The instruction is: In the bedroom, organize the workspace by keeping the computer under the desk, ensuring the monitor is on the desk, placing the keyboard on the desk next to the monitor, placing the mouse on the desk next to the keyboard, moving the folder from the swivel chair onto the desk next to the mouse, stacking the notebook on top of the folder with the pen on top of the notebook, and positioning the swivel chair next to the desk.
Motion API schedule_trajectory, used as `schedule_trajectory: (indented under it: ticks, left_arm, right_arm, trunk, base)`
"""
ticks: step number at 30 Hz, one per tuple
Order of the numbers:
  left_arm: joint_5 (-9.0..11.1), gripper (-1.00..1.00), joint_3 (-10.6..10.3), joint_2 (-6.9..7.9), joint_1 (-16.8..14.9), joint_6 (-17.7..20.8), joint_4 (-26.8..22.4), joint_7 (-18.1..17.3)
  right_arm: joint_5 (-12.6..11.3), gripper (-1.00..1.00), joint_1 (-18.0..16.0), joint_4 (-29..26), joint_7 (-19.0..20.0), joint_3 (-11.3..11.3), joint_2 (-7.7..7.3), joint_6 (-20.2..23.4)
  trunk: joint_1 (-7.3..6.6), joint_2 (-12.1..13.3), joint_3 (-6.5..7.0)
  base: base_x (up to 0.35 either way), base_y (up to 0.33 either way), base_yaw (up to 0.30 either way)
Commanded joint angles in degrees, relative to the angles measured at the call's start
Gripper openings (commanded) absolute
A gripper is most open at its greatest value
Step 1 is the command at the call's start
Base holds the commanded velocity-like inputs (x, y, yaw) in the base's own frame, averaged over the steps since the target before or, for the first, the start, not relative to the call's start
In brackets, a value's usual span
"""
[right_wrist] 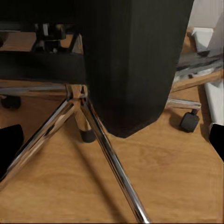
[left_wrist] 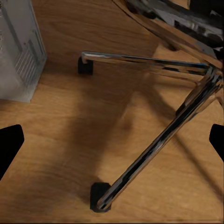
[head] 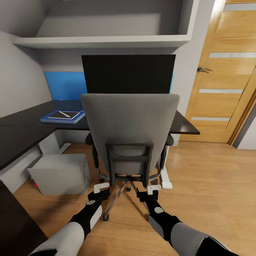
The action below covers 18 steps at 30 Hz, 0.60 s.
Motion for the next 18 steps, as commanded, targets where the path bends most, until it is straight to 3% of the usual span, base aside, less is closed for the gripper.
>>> schedule_trajectory:
  ticks: [1,18]
  left_arm:
    - [-0.12,1.0,0.31,-0.05,-0.04,-0.21,0.05,0.03]
    - [0.02,1.0,0.31,-0.05,-0.04,-0.12,0.41,-0.02]
  right_arm:
    - [-0.3,1.0,-0.04,0.03,-0.34,0.49,0.0,-0.14]
    - [-0.33,1.0,-0.04,0.14,-0.41,0.44,0.0,-0.13]
  trunk:
    - [-0.03,-0.02,-0.05]
    - [-0.03,-0.02,-0.05]
  base:
    - [-0.253,-0.004,0.0]
    - [-0.325,-0.001,0.0]
